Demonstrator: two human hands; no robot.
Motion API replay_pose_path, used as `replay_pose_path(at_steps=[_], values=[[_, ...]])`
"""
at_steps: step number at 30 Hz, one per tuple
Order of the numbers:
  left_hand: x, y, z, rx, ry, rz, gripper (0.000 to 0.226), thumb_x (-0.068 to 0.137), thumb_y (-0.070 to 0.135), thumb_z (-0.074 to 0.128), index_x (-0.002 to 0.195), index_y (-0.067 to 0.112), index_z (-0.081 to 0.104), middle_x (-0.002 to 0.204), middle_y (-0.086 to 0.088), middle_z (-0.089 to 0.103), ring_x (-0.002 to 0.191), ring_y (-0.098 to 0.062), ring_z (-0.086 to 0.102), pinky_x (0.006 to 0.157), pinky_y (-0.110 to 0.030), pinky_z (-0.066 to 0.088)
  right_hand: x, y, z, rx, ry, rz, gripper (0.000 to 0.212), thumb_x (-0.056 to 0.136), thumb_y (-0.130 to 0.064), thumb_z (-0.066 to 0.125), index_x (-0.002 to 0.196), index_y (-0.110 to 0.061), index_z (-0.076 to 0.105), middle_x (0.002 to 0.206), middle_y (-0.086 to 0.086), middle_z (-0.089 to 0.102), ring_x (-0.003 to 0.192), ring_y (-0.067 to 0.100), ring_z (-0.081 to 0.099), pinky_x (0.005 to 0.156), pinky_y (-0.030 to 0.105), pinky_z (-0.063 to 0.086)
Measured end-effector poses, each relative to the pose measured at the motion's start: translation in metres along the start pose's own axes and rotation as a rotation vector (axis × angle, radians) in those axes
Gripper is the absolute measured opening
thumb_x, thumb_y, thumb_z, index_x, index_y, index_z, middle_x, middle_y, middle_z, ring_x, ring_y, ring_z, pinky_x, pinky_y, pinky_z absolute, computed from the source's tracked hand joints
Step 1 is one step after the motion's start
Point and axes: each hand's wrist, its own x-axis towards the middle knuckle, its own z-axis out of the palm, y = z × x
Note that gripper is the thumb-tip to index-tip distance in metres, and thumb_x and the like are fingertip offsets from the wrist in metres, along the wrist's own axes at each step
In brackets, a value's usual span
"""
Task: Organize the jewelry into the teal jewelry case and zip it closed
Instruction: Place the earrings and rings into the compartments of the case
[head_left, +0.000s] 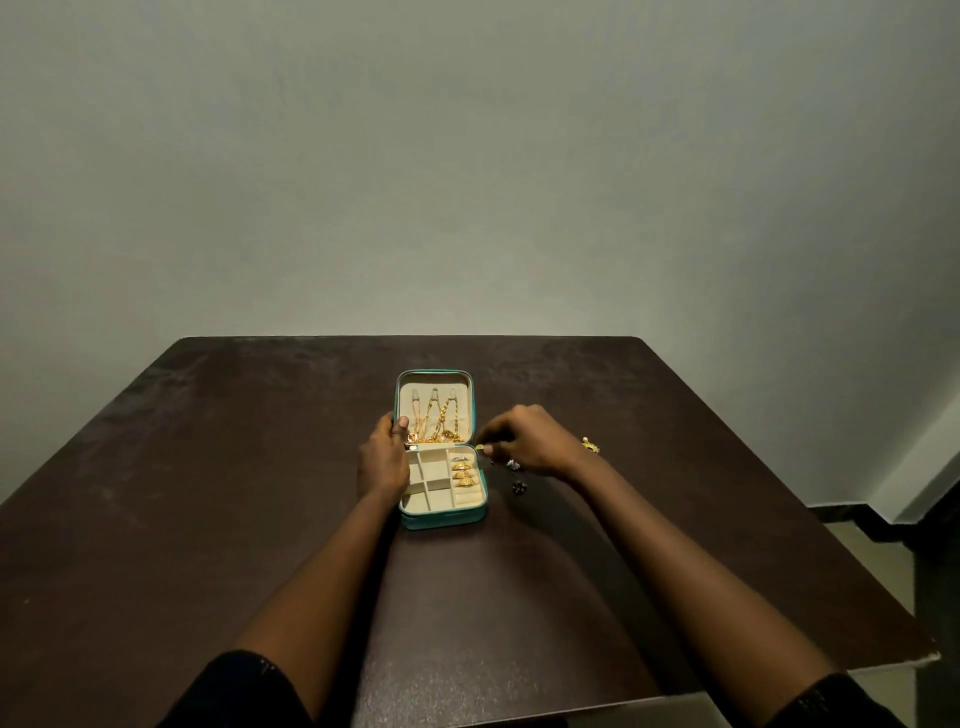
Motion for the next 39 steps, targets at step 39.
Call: replay_pose_path(at_steps=[39], values=[[-0.001, 0.0, 0.0, -0.012, 0.009, 0.007, 0.037, 0.101, 0.031, 0.035, 0.125, 0.01, 0.054, 0.117, -0.015, 0.063, 0.105, -0.032, 0.058, 0.074, -0.032, 0.038, -0.032, -0.023, 0.047, -0.021, 0.185, 0.012, 0.029, 0.086, 0.001, 0.058, 0.112, -0.006, 0.069, 0.105, 0.013, 0.071, 0.096, 0.017, 0.066, 0.085, 0.033, 0.052]])
